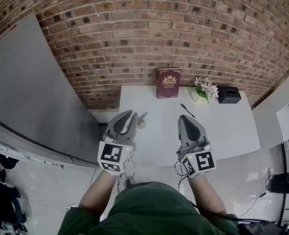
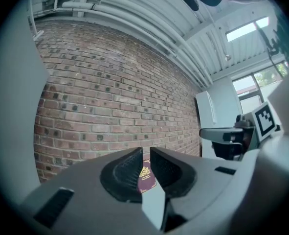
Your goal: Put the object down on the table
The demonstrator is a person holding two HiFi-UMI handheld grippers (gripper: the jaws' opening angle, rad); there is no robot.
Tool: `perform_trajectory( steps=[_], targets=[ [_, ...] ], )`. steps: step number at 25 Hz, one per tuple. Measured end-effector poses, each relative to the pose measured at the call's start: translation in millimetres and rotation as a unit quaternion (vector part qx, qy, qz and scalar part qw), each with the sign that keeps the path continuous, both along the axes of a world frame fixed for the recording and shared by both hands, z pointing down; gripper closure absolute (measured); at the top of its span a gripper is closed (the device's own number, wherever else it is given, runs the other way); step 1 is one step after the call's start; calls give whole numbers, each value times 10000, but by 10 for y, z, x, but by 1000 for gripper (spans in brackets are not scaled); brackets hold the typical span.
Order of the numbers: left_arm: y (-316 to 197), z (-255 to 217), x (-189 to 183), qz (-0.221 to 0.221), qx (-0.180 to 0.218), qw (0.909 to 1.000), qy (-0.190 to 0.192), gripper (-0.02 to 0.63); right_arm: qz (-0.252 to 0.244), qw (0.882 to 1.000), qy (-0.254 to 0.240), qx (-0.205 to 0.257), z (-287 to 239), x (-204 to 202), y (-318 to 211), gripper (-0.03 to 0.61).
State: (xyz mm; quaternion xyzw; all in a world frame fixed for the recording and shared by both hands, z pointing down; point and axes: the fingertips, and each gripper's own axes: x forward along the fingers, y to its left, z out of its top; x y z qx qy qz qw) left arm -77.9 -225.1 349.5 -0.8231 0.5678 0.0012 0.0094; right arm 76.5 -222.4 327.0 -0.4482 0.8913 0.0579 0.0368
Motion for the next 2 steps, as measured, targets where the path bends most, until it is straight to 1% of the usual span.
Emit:
perform_trajectory(
  steps=[2],
  targets=[
    [-49,29,-44,1,-24,10000,5,568,17,10000,21,-4,8,-32,-36,577]
  ],
)
